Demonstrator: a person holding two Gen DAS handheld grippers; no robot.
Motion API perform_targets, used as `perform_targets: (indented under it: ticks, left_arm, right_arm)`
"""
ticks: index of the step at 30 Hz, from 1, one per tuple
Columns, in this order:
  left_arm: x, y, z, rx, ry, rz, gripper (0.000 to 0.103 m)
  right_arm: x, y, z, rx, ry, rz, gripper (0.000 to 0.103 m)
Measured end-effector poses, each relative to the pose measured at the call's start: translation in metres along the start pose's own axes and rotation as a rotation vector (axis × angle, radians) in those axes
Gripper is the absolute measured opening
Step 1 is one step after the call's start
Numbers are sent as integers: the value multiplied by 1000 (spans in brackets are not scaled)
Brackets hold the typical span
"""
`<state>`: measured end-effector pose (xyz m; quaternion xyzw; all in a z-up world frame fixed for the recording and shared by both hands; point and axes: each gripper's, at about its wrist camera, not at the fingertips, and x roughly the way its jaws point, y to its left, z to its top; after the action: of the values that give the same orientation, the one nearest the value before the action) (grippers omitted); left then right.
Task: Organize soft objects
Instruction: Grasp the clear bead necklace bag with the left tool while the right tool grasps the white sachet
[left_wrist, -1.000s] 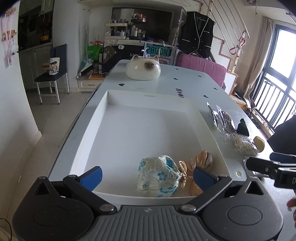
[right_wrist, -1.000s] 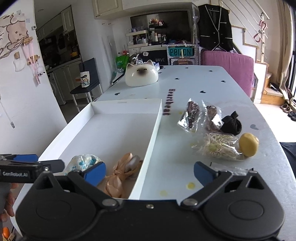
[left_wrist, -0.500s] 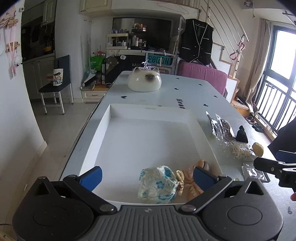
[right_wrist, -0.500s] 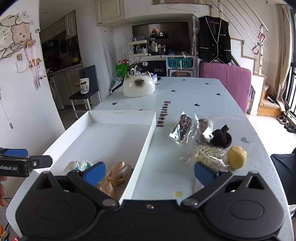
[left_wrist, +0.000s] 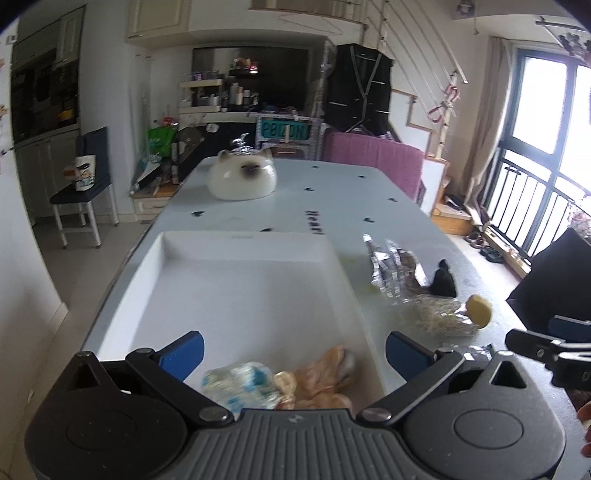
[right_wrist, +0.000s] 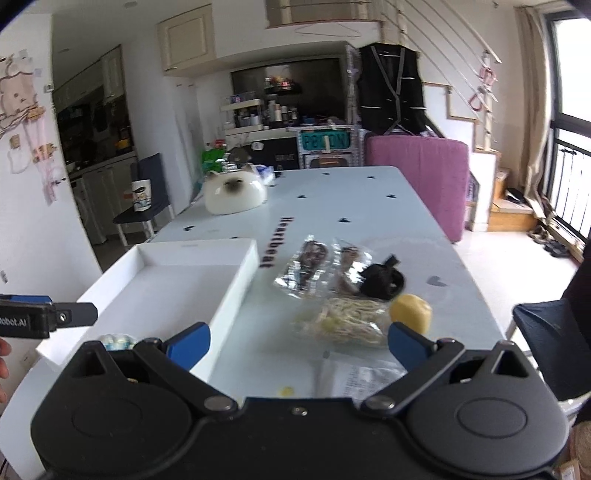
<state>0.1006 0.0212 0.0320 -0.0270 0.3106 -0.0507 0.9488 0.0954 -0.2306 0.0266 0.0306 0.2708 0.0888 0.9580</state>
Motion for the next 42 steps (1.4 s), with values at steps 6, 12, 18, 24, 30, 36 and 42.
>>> perform_targets:
  ticks: [6,12,18,24,30,36,42]
  left_arm:
    - [11,-26,9,27,-5,-43,103]
    - [24,-46,18,50,1,-78,103]
    - [37,-59,26,71,9,-110,103]
    - [53,-63,31,65,29,-139,103]
    - [67,-64,35,62,44,-150,103]
    - [78,-63,40,42,60,-169,103]
    - [90,-85,51,58,71,-223,103]
  right_arm:
    - [4,-26,-11,51,8,-74,103]
    - [23,-43,-24,94,50,-132,103]
    - [51,-51,-40,133,136,-157,103]
    - [74,-64,-49,194,180,-139,103]
    - [97,-63,-51,185,230,-114,103]
    - [111,-45,-50,93,248,-146,103]
    - [118,-34,-52,32,246,-198,103]
